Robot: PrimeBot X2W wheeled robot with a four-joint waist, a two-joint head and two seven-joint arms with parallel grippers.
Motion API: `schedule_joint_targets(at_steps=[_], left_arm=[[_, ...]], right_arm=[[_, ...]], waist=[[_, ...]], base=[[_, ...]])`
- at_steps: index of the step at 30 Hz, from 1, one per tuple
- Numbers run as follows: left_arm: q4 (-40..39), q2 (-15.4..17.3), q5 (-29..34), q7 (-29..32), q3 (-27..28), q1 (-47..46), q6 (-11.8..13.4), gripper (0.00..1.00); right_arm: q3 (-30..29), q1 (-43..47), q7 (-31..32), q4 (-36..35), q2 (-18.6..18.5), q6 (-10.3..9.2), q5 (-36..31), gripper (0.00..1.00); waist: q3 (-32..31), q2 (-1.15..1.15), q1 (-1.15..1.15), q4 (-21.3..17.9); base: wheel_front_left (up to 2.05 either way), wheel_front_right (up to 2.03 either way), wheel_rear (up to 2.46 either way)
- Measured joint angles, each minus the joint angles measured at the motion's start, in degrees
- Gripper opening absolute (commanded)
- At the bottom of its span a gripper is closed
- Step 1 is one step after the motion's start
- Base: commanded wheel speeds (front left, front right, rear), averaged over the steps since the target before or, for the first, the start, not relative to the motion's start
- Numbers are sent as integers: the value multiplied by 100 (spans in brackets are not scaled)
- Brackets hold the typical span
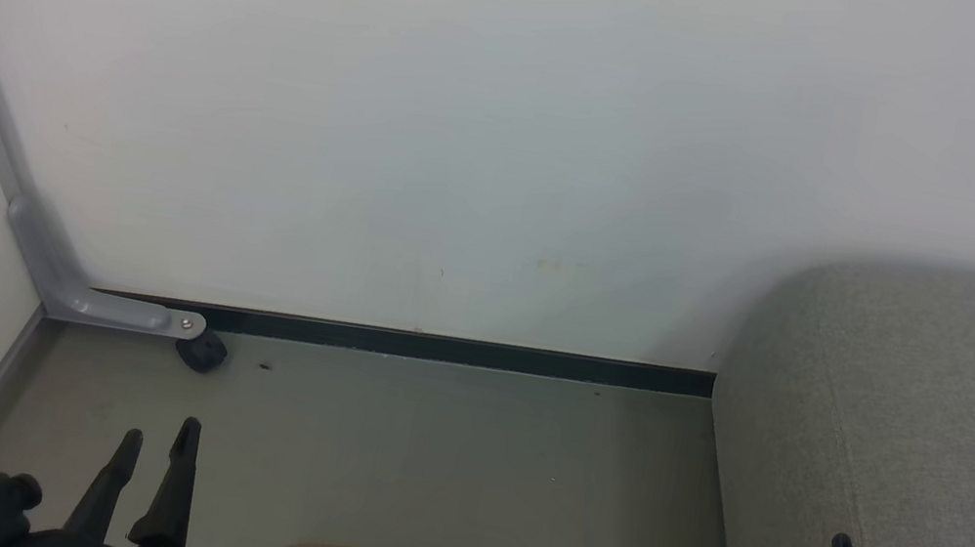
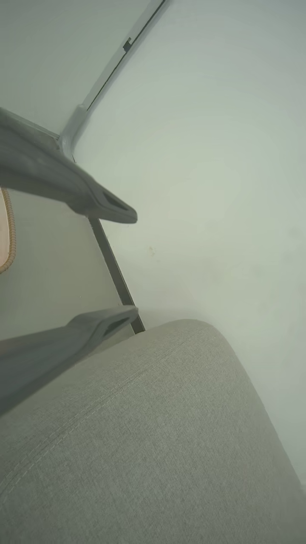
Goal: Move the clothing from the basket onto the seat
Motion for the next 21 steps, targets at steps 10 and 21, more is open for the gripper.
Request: schedule_joint_targets(at_steps=[10,21], left_arm=[[141,118,1053,-232,-381,-20,200,100],[444,166,2012,-467,-672,-88,363,100]], right_arm=[[305,2,-222,35,-162,-153,-813,100],[642,-7,-476,80,-300,-299,-1740,100]], waist=[[-33,0,0,-1],[-28,0,0,-21]], base=[[0,0,0],[0,0,0]])
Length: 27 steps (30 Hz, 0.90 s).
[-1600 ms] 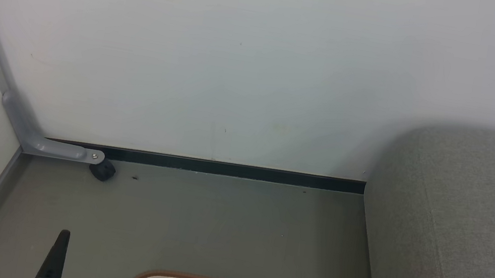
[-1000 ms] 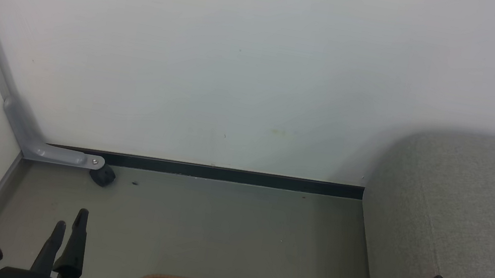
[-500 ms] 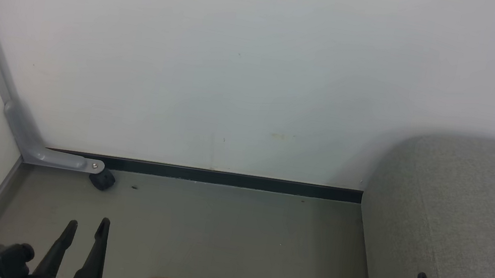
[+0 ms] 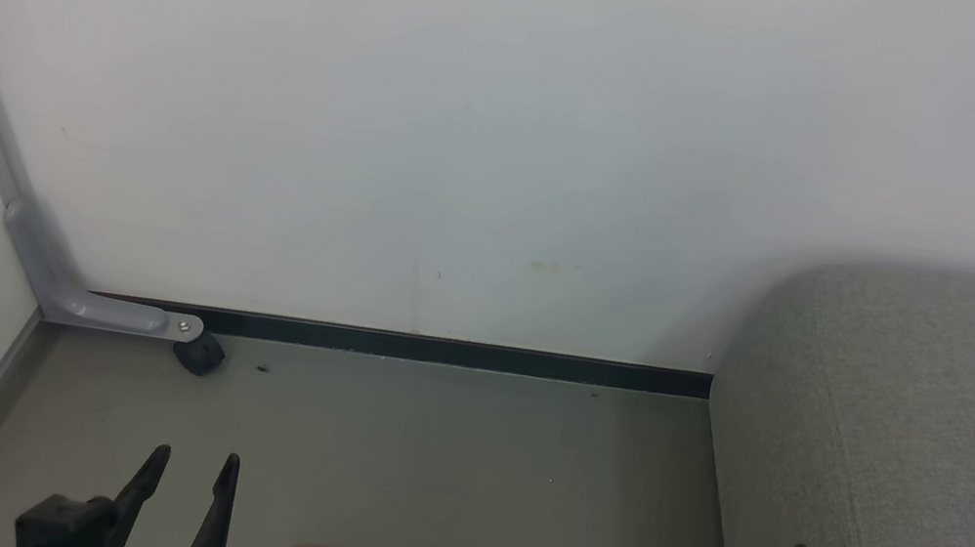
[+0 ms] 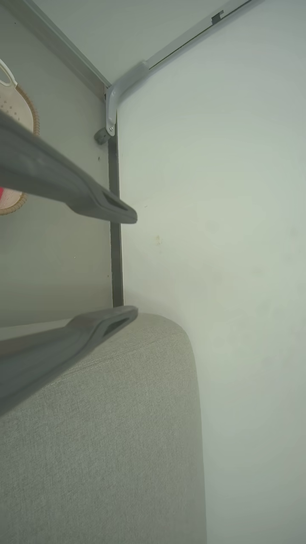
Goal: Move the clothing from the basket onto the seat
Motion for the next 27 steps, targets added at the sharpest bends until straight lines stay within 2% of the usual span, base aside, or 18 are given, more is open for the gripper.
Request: schedule_joint_targets(at_steps=[11,27], left_arm=[[202,11,771,-225,-140,-123,190,100],[533,-142,695,-225,130,-115,392,100]], right_arm=[[197,-45,-223,85,-93,-104,-679,100],[-49,-105,-224,109,-16,-204,-665,100]], waist=[[-9,0,0,4],[-8,0,0,6]], base=[[0,0,0],[0,0,0]])
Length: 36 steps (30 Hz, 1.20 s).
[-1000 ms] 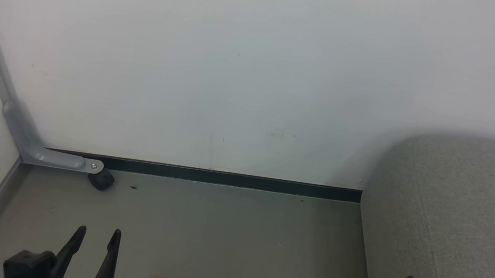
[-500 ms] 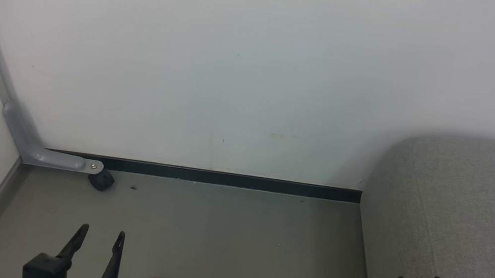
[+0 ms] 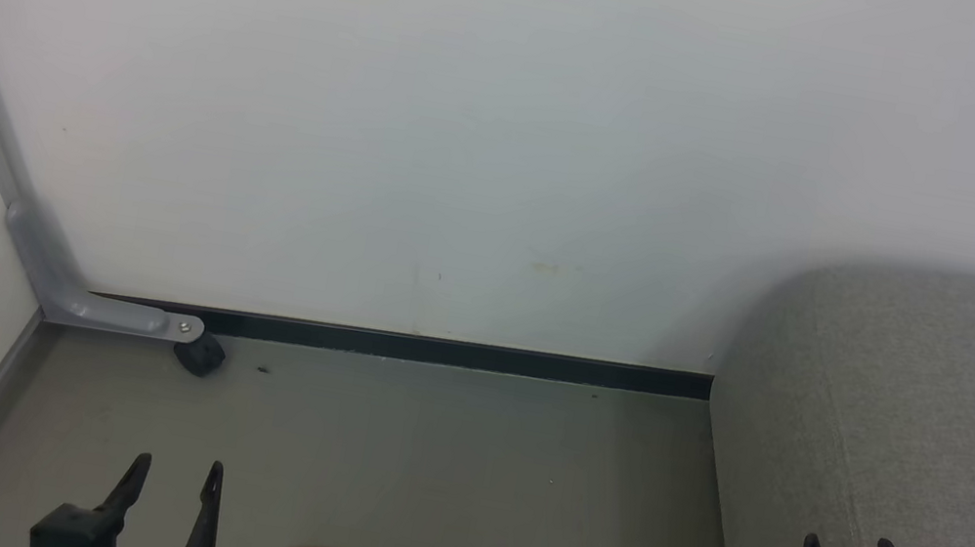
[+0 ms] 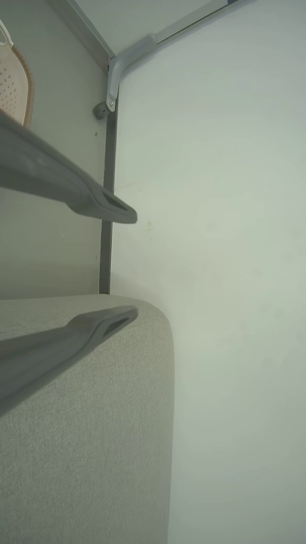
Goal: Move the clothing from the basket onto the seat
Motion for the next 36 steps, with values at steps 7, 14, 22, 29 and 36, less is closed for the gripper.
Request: schedule_joint_targets(at_steps=[7,14,22,29,36], left_arm=[[59,-32,0,0,45,2,1,100],[100,-58,0,0,60,2,34,100],[110,-66,1,0,66,2,44,100],[135,-68,1,0,82,13,44,100],[303,-164,1,0,-48,17,21,100]], right_arm=[[-69,4,0,-19,19,-2,10,100],[-114,4,0,-22,24,-41,10,100],[-144,4,0,-54,77,-44,13,100],[-149,2,-3,-144,123,-42,36,100],[-169,-19,-3,-294,153,-42,36,100]], waist=[[13,0,0,-4],[20,0,0,-4],[34,0,0,5],[74,0,0,-2],[227,0,0,-42]], base=[[0,0,0],[0,0,0],[0,0,0],[0,0,0],[0,0,0]])
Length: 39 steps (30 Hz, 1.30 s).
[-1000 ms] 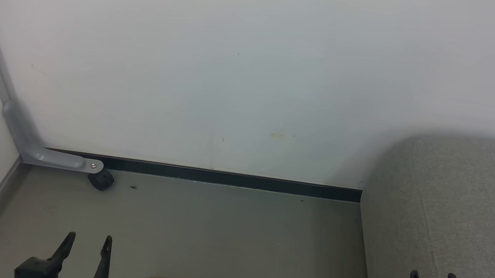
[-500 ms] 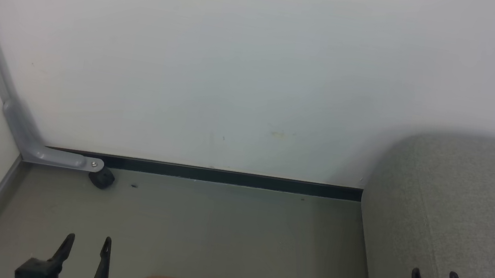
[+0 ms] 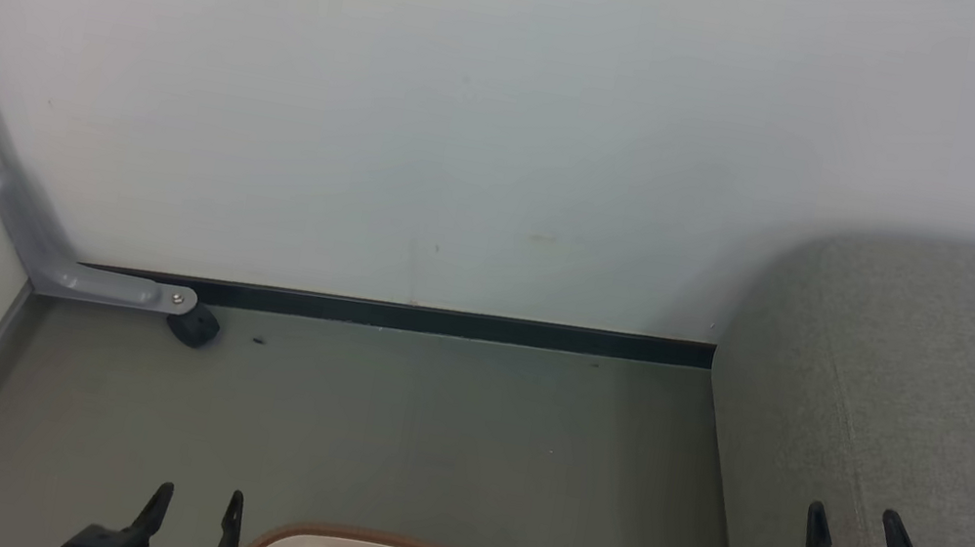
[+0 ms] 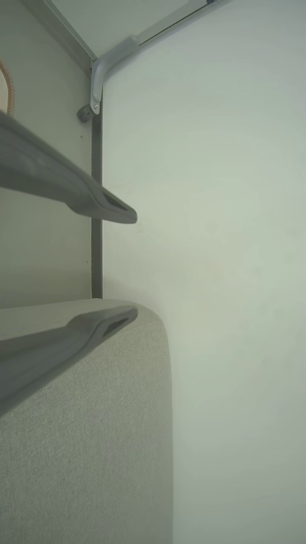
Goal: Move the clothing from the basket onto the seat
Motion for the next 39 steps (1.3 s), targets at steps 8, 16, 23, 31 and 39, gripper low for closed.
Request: schedule_joint_targets(at_steps=[8,16,23,31,39], left_arm=[[271,-122,0,65,-238,-21,-88,100],[624,-259,9,222,-504,-464,-190,100],[1047,-310,51,415,-776,-932,-281,100],[1478,-353,9,571,-800,-1343,-268,100],[1903,-361,-2,761,-893,-1776,-224,100]], right_arm=[[-5,-319,-1,-324,41,48,-55,100],[0,-811,-2,-635,60,58,-131,100],[23,-1296,-3,-935,127,100,-169,100],[42,-1706,-44,-1224,256,100,-205,100],[79,-2095,-44,-1534,343,102,-231,100]], waist=[[363,0,0,-60],[870,0,1,-170],[1437,1,1,-329],[2048,1,1,-510],[2664,1,1,-719]], base=[[0,0,0],[0,0,0],[0,0,0],[0,0,0],[0,0,0]])
